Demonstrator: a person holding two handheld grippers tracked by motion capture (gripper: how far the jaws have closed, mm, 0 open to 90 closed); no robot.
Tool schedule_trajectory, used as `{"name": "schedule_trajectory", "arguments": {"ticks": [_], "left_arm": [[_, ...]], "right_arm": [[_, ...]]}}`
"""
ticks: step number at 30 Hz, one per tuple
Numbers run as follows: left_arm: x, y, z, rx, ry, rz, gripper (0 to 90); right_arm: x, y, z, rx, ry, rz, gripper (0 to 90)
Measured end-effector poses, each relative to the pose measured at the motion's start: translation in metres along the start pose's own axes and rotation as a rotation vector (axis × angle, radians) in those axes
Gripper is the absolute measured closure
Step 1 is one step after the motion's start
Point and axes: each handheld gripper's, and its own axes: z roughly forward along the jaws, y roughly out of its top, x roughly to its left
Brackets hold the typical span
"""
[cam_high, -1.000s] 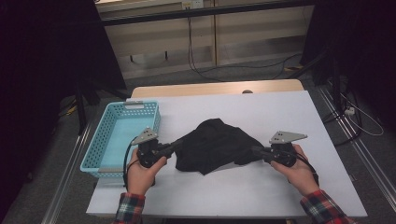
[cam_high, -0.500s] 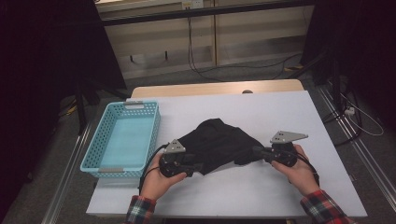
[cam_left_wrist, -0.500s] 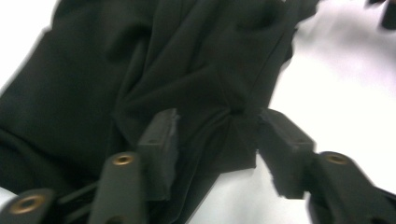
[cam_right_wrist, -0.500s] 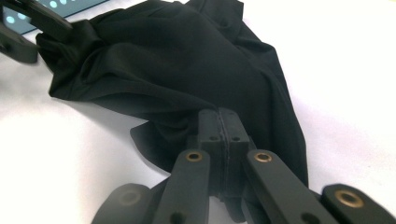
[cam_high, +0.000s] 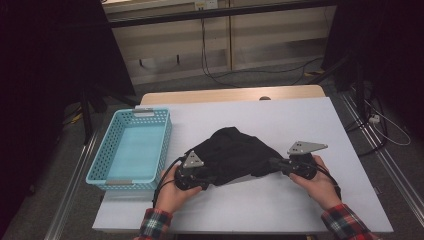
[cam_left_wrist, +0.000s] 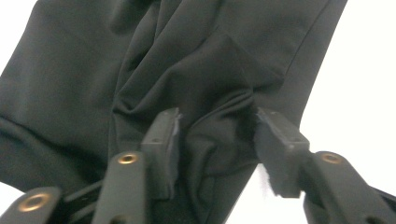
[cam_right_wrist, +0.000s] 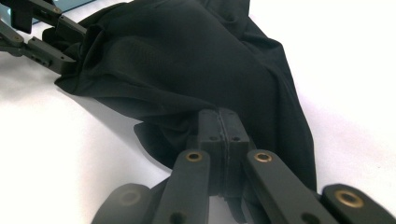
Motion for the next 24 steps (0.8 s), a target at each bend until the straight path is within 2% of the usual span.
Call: {"name": "schedule_trajectory", "arguments": {"ticks": [4, 5, 7, 9, 15, 17, 19, 24], "left_arm": [[0.002, 0.001, -0.002, 0.009, -0.001, -0.018, 68.9], [0.002, 0.002, -0.003, 0.016, -0.016, -0.031, 73.8], [0.002, 0.004, -0.006, 0.005, -0.007, -0.045, 78.0], [0.003, 0.008, -0.015, -0.052, -0.030, -0.078, 82.0], [0.008, 0.015, -0.038, -0.180, -0.022, -0.120, 85.3], [0.011, 0.015, -0.046, -0.242, -0.020, -0.159, 85.5], [0.015, 0.015, -0.052, -0.283, -0.017, -0.187, 85.4], [0.023, 0.012, -0.058, -0.310, -0.022, -0.239, 85.3]], "right_arm": [[0.000, 0.000, 0.000, 0.003, 0.000, -0.001, 90.0], [0.000, 0.000, -0.001, 0.003, 0.000, 0.000, 90.0], [0.000, 0.000, -0.001, 0.003, 0.000, -0.001, 90.0], [-0.001, 0.000, -0.002, 0.003, -0.001, 0.002, 90.0], [-0.003, -0.001, -0.004, 0.000, -0.002, 0.012, 90.0], [-0.003, -0.001, -0.004, -0.001, 0.003, 0.010, 90.0], [-0.002, -0.001, -0.004, 0.001, 0.009, 0.007, 90.0], [0.003, 0.000, -0.001, 0.015, 0.026, -0.013, 90.0]]}}
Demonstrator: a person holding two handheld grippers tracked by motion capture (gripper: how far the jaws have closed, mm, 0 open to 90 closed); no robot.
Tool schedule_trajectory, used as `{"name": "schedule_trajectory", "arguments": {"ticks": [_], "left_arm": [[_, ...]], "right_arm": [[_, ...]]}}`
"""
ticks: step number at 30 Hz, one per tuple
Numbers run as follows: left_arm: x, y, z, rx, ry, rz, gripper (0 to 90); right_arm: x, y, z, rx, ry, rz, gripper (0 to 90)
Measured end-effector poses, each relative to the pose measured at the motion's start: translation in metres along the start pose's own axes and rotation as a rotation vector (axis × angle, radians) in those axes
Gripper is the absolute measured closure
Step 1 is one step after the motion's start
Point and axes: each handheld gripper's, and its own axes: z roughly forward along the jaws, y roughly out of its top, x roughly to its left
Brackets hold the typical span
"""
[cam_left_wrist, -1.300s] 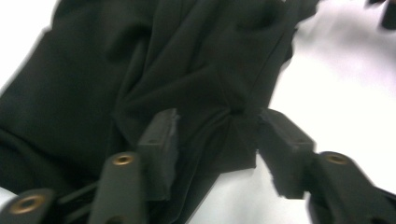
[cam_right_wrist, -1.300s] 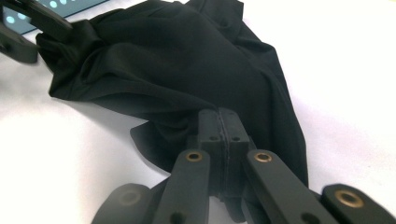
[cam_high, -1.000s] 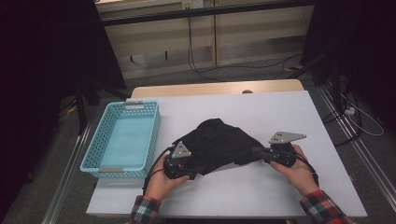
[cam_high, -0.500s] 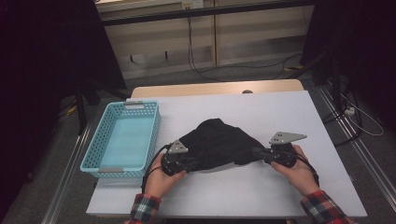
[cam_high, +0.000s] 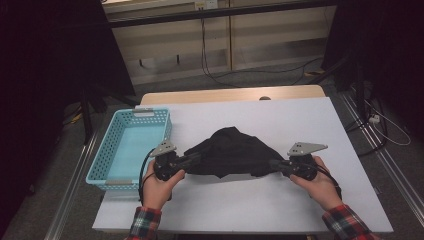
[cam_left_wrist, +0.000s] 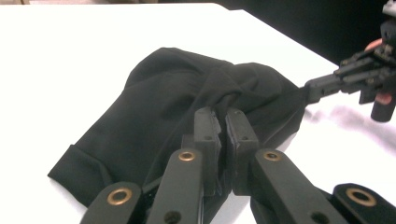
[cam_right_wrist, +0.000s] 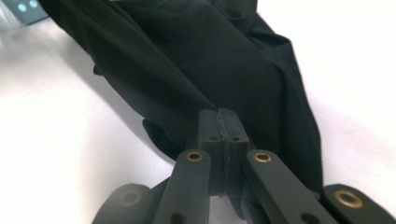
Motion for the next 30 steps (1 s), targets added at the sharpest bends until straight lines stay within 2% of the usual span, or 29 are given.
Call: {"name": "schedule_trajectory", "arguments": {"ticks": [4, 12, 18, 25, 30], "left_arm": [[0.003, -0.001, 0.000, 0.006, 0.006, -0.015, 85.2], [0.005, -0.001, -0.001, 0.027, 0.015, -0.032, 85.7], [0.007, 0.002, -0.007, -0.009, 0.029, -0.049, 86.3], [0.010, 0.002, -0.008, -0.004, 0.051, -0.052, 86.3], [0.007, 0.005, -0.010, -0.021, 0.043, -0.047, 86.7]], "right_arm": [[0.002, 0.000, 0.001, 0.012, 0.010, -0.012, 90.0], [0.001, -0.002, -0.001, 0.024, 0.037, 0.002, 90.0], [0.001, -0.004, -0.003, 0.020, 0.061, 0.010, 90.0], [0.001, -0.003, -0.005, 0.011, 0.068, 0.009, 90.0], [-0.002, -0.001, -0.010, -0.017, 0.065, 0.021, 90.0]]}}
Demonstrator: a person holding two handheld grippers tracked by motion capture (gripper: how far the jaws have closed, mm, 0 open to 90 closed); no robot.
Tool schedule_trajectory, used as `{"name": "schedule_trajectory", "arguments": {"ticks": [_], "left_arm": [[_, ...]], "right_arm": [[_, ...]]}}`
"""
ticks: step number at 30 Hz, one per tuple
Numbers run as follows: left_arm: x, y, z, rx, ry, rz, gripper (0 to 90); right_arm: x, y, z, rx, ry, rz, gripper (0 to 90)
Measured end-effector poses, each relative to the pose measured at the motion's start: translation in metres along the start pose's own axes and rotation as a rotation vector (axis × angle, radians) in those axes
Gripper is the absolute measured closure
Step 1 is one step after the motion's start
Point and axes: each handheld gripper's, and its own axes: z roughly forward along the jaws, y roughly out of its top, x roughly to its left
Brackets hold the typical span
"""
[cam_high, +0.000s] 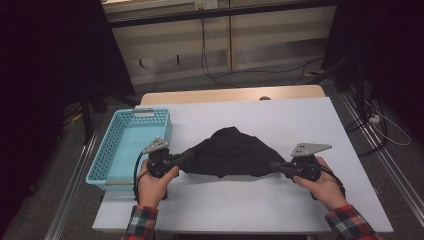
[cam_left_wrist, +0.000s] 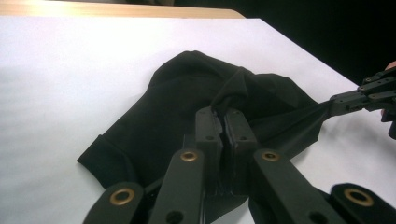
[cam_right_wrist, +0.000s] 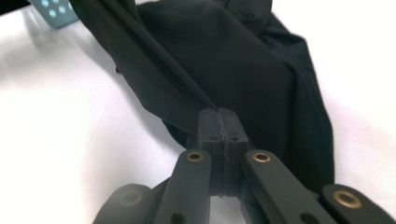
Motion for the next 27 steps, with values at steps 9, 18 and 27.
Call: {"name": "schedule_trajectory", "arguments": {"ticks": [9, 18, 27], "left_arm": [[0.008, 0.006, 0.000, -0.021, 0.054, 0.005, 87.0], [0.011, 0.004, -0.007, -0.023, 0.060, -0.007, 87.0], [0.012, 0.005, -0.010, -0.033, 0.060, -0.025, 87.0]], "right_arm": [[0.003, 0.000, 0.014, 0.029, -0.059, -0.054, 83.0], [0.007, -0.002, 0.011, 0.030, -0.020, -0.060, 66.5], [0.023, -0.012, 0.022, 0.116, -0.032, -0.168, 43.3]]}}
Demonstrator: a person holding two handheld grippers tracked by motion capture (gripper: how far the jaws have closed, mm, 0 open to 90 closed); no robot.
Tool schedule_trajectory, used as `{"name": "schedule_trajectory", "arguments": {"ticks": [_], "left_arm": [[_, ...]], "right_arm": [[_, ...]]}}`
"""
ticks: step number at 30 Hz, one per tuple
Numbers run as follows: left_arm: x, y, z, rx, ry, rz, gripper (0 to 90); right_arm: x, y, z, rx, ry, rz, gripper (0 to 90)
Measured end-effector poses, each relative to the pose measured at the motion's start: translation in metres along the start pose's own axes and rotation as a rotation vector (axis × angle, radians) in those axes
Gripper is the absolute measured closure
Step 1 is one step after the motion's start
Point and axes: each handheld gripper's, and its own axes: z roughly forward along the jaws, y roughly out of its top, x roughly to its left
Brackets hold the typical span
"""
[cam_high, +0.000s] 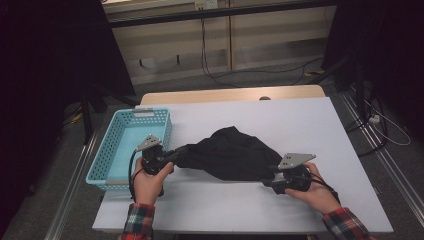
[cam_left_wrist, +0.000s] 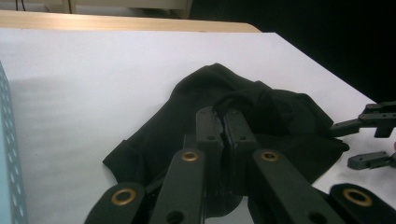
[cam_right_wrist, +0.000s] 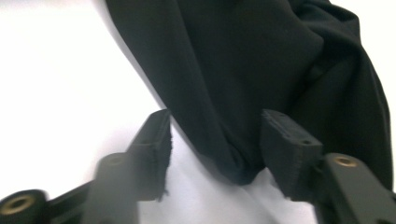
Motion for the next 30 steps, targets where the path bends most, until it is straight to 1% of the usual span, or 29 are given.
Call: {"name": "schedule_trajectory", "arguments": {"ticks": [1, 2, 4, 5, 6, 8, 10, 11, 12, 16, 20, 22, 23, 26, 27, 28, 30], "left_arm": [[0.001, 0.000, -0.001, -0.003, 0.001, 0.001, 87.1], [0.001, 0.000, -0.001, -0.006, 0.002, -0.002, 87.1], [0.002, 0.001, -0.002, -0.005, 0.002, -0.003, 87.1], [0.002, 0.001, -0.002, -0.009, 0.002, -0.005, 87.1], [0.003, 0.001, -0.002, -0.006, 0.002, -0.004, 87.2], [0.003, 0.001, -0.002, -0.005, 0.005, -0.004, 87.2], [0.003, 0.000, -0.002, -0.004, -0.001, -0.005, 87.2], [0.002, 0.000, -0.001, -0.006, -0.005, -0.003, 87.2], [0.001, 0.000, -0.001, -0.001, -0.011, -0.002, 87.2], [-0.003, 0.001, 0.000, 0.005, -0.022, 0.010, 87.3], [-0.007, 0.002, 0.001, -0.002, -0.052, 0.013, 87.3], [-0.010, 0.003, 0.002, -0.008, -0.064, 0.011, 87.3], [-0.011, 0.004, 0.002, -0.004, -0.069, 0.015, 87.3], [-0.016, 0.007, 0.003, -0.015, -0.079, 0.025, 87.3], [-0.017, 0.008, 0.004, -0.018, -0.081, 0.027, 87.3], [-0.017, 0.008, 0.005, -0.018, -0.081, 0.026, 87.4], [-0.016, 0.009, 0.009, -0.012, -0.074, 0.028, 87.3]], "right_arm": [[0.000, 0.000, 0.002, 0.006, -0.010, -0.014, 44.0], [-0.001, 0.000, 0.004, 0.011, -0.022, -0.016, 44.4], [-0.002, 0.000, 0.007, 0.024, -0.038, -0.022, 49.0], [-0.004, -0.001, 0.008, 0.025, -0.038, -0.013, 49.2], [-0.005, 0.000, 0.008, 0.022, -0.039, -0.003, 52.6], [-0.007, 0.000, 0.008, 0.021, -0.052, -0.001, 60.0], [-0.009, 0.000, 0.007, 0.020, -0.063, 0.002, 75.2], [-0.010, -0.001, 0.006, 0.024, -0.072, 0.003, 79.9], [-0.013, -0.001, 0.005, 0.019, -0.070, 0.018, 83.0], [-0.018, 0.001, -0.005, -0.016, -0.049, 0.056, 85.2], [-0.023, 0.003, -0.024, -0.068, -0.036, 0.098, 85.3], [-0.025, 0.004, -0.034, -0.085, -0.025, 0.112, 85.5], [-0.026, 0.004, -0.037, -0.090, -0.022, 0.118, 85.5], [-0.028, 0.007, -0.051, -0.111, -0.004, 0.139, 85.5], [-0.029, 0.008, -0.054, -0.119, 0.002, 0.144, 85.5], [-0.031, 0.009, -0.056, -0.127, 0.006, 0.159, 85.5], [-0.036, 0.009, -0.055, -0.133, 0.007, 0.188, 85.4]]}}
